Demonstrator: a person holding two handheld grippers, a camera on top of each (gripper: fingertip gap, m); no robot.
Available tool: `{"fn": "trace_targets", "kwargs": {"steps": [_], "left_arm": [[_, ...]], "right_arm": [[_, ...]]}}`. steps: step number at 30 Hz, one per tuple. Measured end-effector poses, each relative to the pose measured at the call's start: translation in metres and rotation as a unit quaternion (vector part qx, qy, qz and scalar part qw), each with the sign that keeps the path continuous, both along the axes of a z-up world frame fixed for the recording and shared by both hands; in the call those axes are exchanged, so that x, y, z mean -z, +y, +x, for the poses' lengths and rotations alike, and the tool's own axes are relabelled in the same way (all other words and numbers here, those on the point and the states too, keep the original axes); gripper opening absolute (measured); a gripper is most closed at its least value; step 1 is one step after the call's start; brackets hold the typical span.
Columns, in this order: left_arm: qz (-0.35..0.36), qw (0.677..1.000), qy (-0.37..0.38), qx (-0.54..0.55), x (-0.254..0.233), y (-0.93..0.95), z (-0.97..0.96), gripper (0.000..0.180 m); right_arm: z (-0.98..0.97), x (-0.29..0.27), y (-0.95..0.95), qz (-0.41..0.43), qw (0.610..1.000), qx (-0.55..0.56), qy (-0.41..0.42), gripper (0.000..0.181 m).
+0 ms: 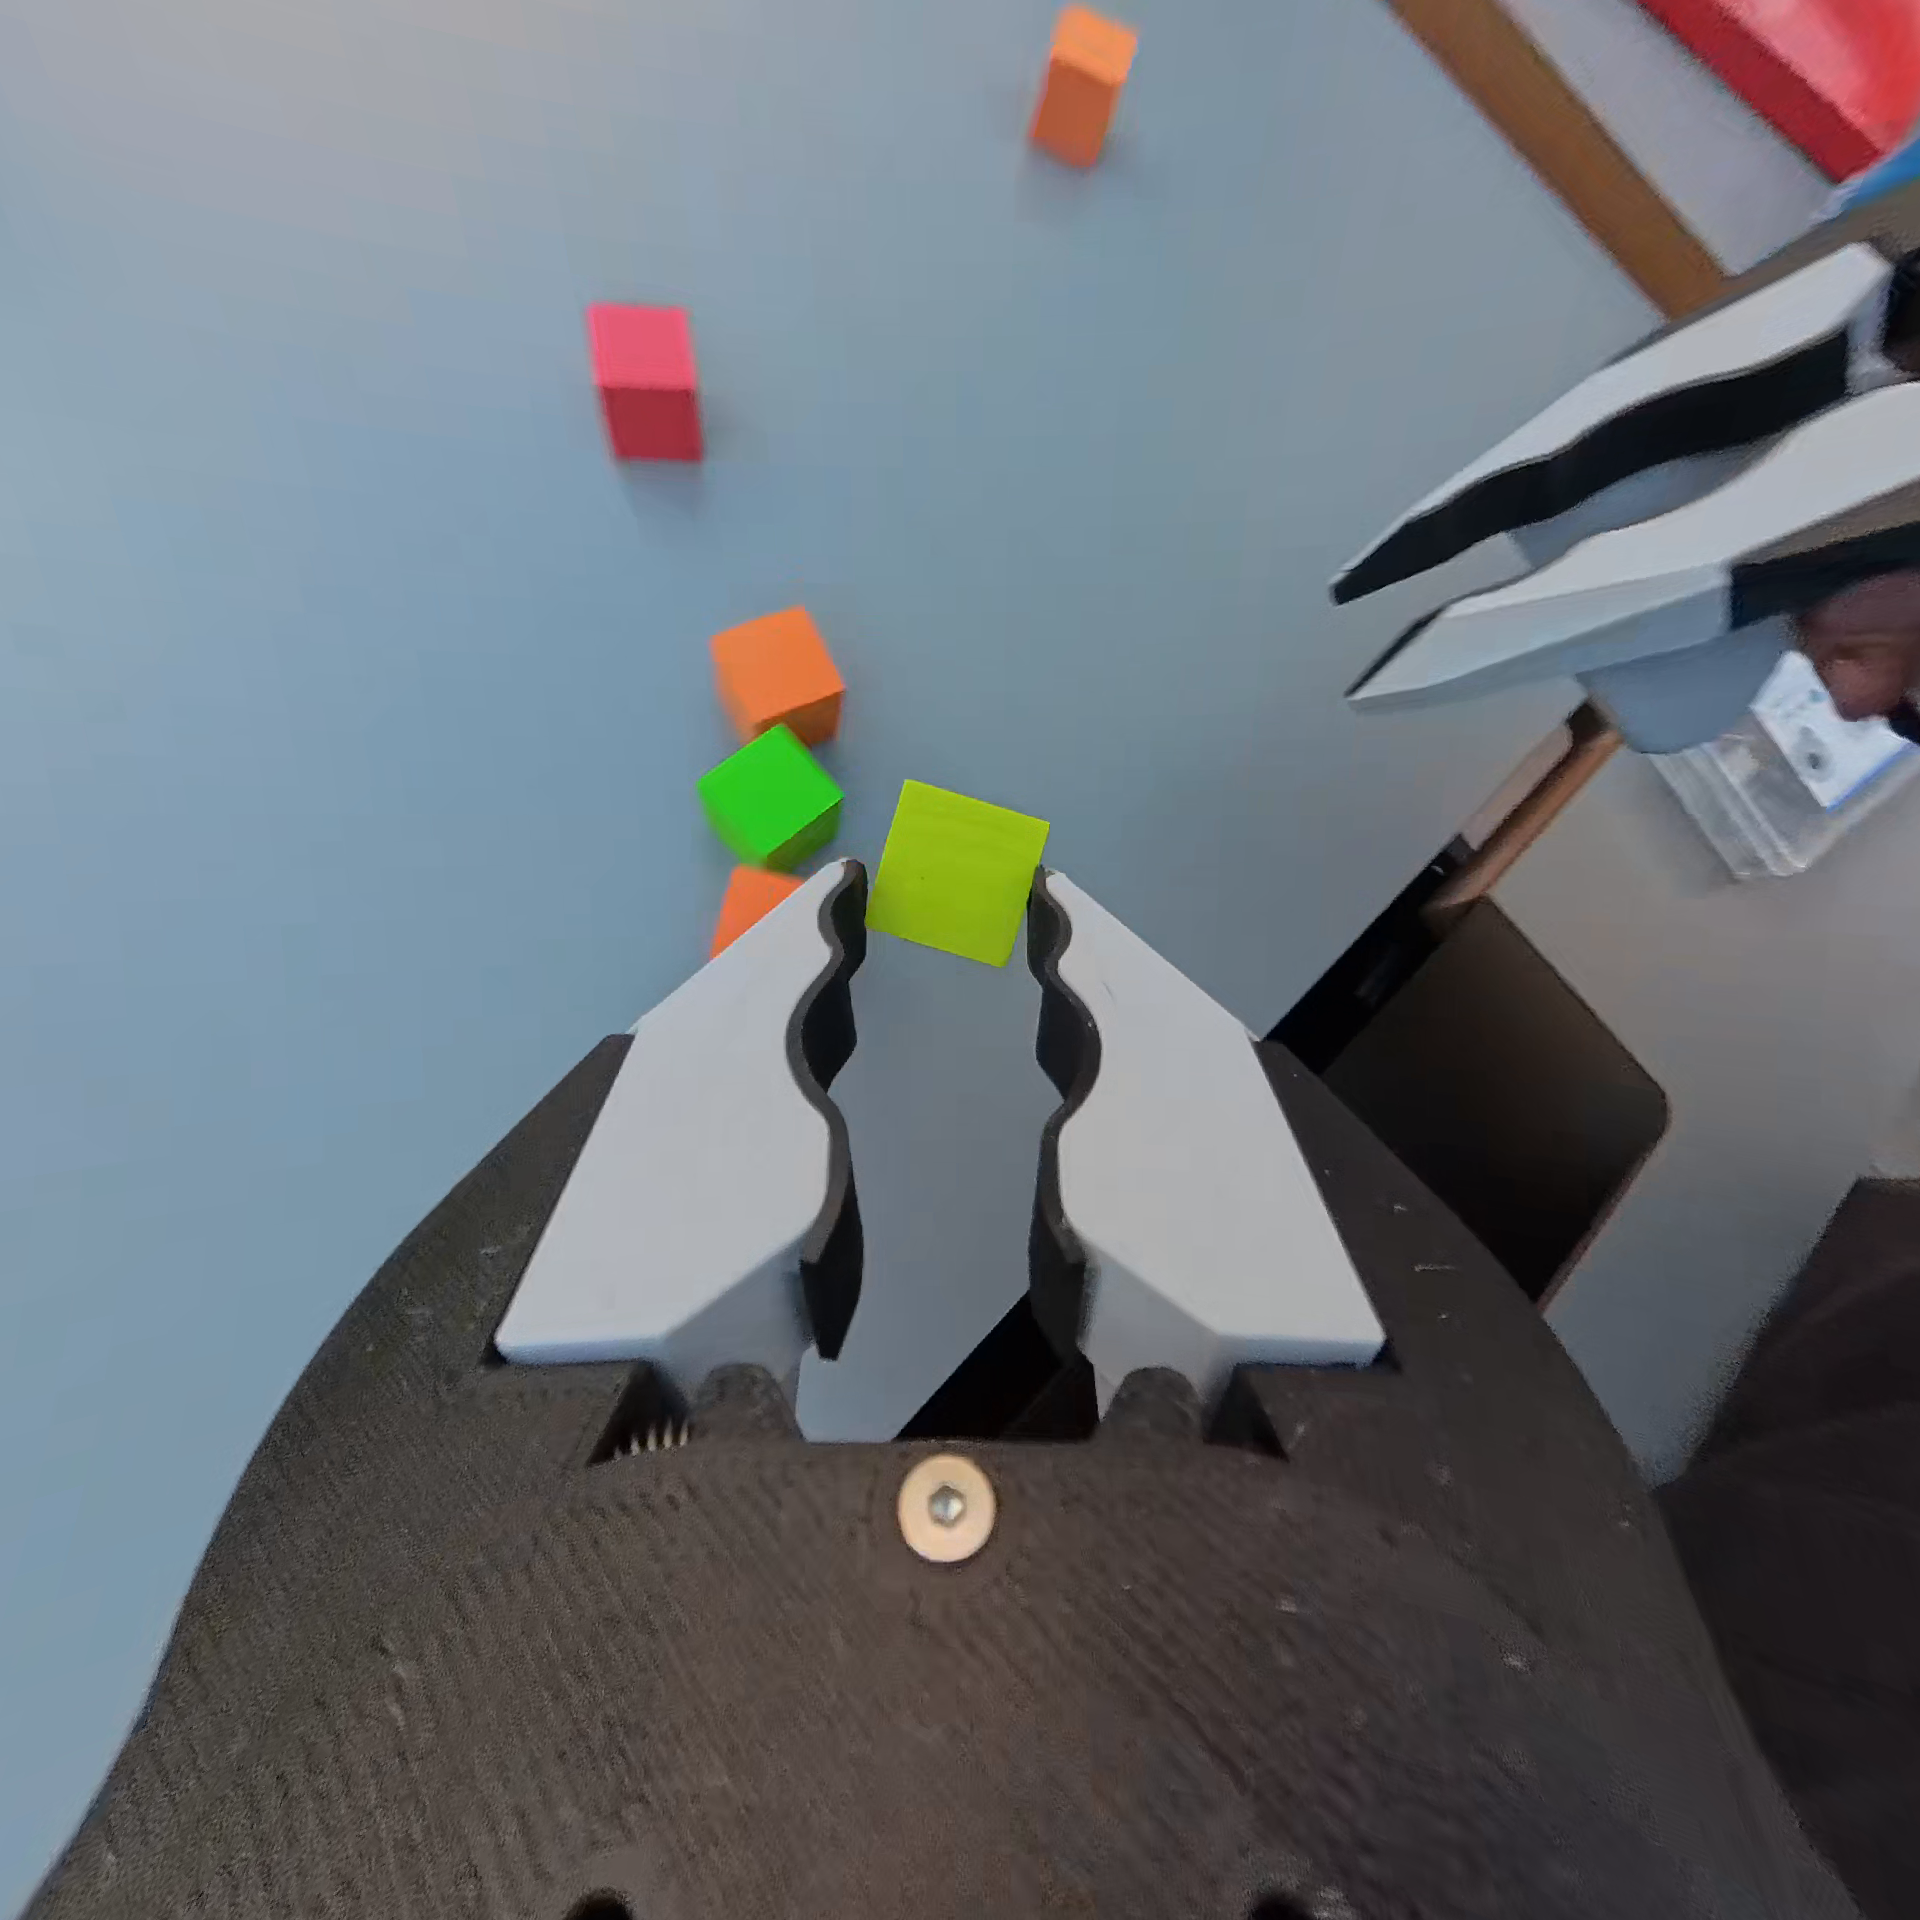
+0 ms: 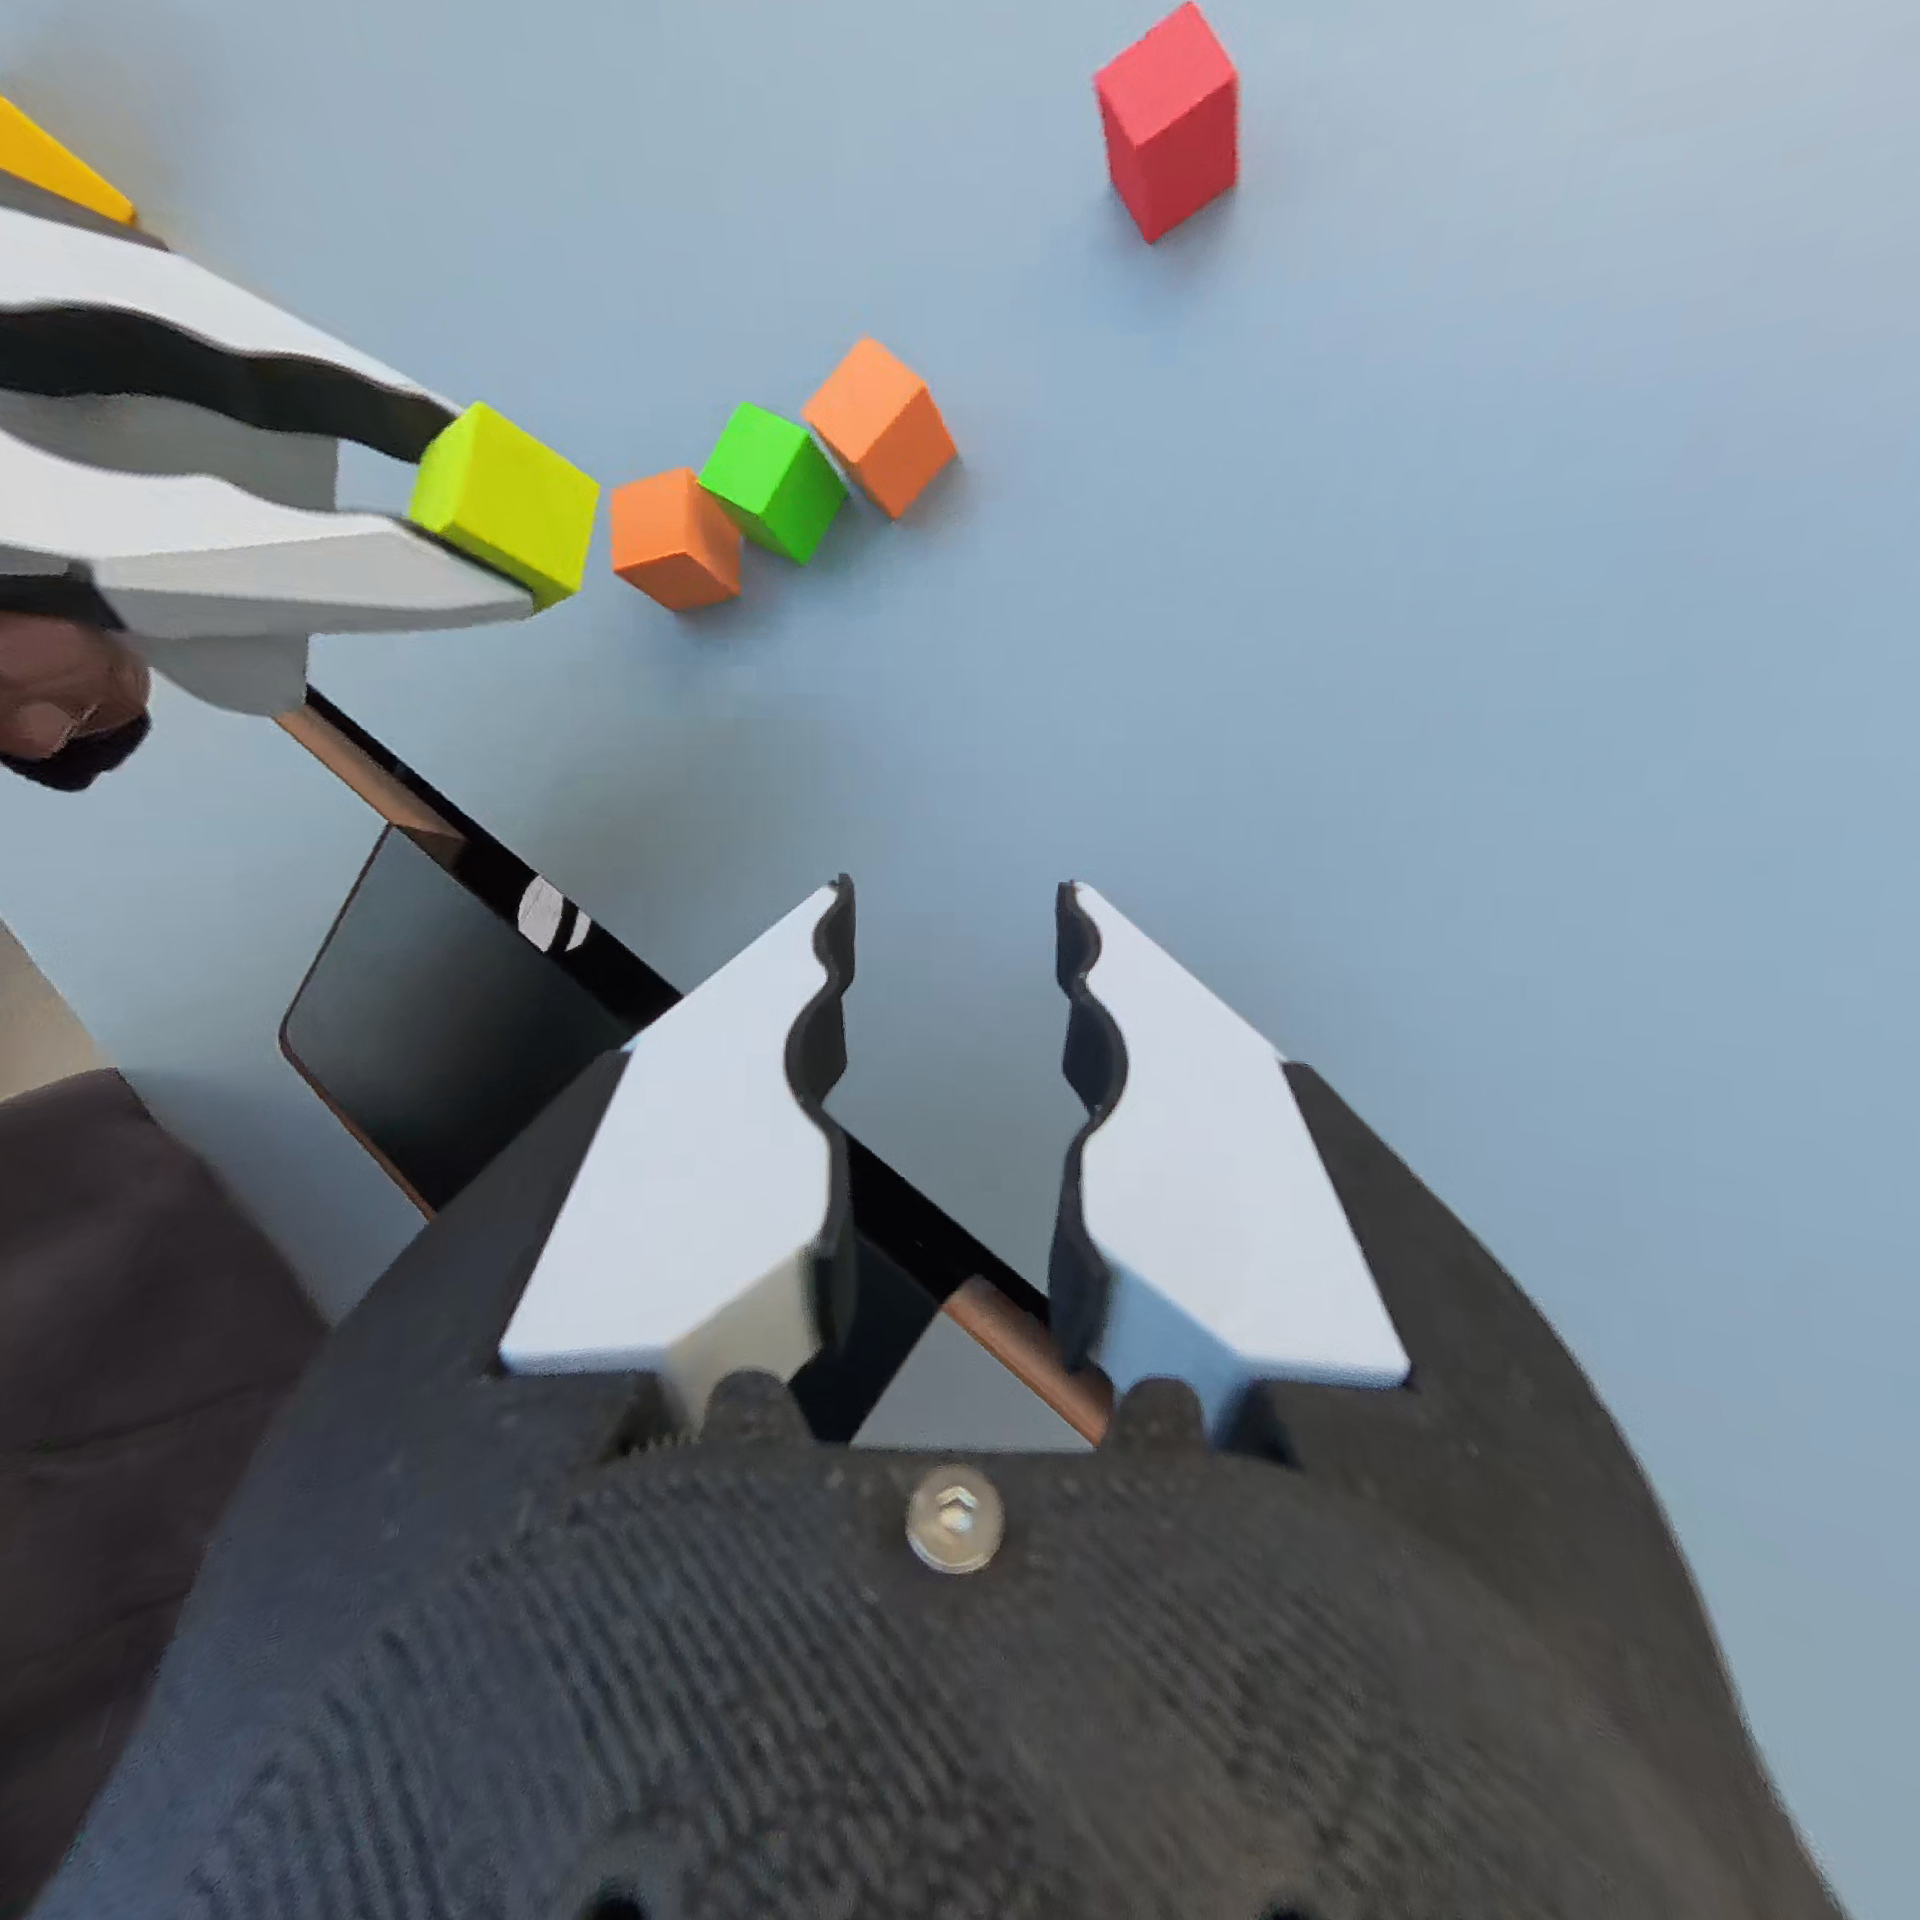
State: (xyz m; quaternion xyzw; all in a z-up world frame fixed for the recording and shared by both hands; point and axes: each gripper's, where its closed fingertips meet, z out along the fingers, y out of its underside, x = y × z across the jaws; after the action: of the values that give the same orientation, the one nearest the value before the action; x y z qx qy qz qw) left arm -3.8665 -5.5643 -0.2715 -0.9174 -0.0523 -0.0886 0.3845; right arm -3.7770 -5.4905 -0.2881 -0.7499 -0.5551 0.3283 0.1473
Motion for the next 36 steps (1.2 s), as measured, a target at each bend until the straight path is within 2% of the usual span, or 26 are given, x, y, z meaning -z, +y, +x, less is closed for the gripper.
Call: {"fn": "trace_targets", "kwargs": {"steps": [3, 6, 13, 16, 19, 22, 28, 32, 36], "left_arm": [[0.014, 0.994, 0.009, 0.110, 0.003, 0.035, 0.044, 0.029], [0.000, 0.983, 0.043, 0.181, 0.030, 0.069, 0.066, 0.029], [-0.047, 0.964, 0.070, 0.251, 0.065, 0.091, 0.076, 0.029], [-0.051, 0.967, 0.073, 0.240, 0.064, 0.088, 0.070, 0.029], [-0.052, 0.971, 0.071, 0.221, 0.058, 0.081, 0.063, 0.040], [-0.034, 0.979, 0.061, 0.190, 0.043, 0.069, 0.055, 0.041], [0.012, 0.996, 0.063, 0.066, 0.016, 0.032, 0.006, 0.041], [0.007, 0.997, 0.078, -0.017, 0.020, 0.006, -0.034, 0.041], [-0.011, 0.996, 0.079, -0.032, 0.030, -0.005, -0.047, 0.042]], "right_arm": [[0.012, 0.004, 0.020, -0.018, 0.999, 0.039, 0.003, 0.037], [0.018, 0.005, 0.036, -0.024, 0.998, 0.061, 0.006, 0.037], [0.024, -0.004, 0.050, 0.006, 0.998, 0.062, 0.007, 0.037], [0.025, 0.001, 0.050, -0.002, 0.998, 0.065, 0.007, 0.037], [0.021, 0.004, 0.050, -0.008, 0.998, 0.064, 0.008, 0.038], [0.014, 0.003, 0.051, -0.004, 0.998, 0.057, 0.010, 0.038], [-0.004, 0.001, 0.049, -0.001, 0.999, 0.036, 0.021, 0.039], [-0.025, -0.005, 0.038, 0.004, 0.999, 0.003, 0.036, 0.040], [-0.050, -0.009, 0.018, 0.040, 0.997, -0.058, 0.034, 0.040]]}}
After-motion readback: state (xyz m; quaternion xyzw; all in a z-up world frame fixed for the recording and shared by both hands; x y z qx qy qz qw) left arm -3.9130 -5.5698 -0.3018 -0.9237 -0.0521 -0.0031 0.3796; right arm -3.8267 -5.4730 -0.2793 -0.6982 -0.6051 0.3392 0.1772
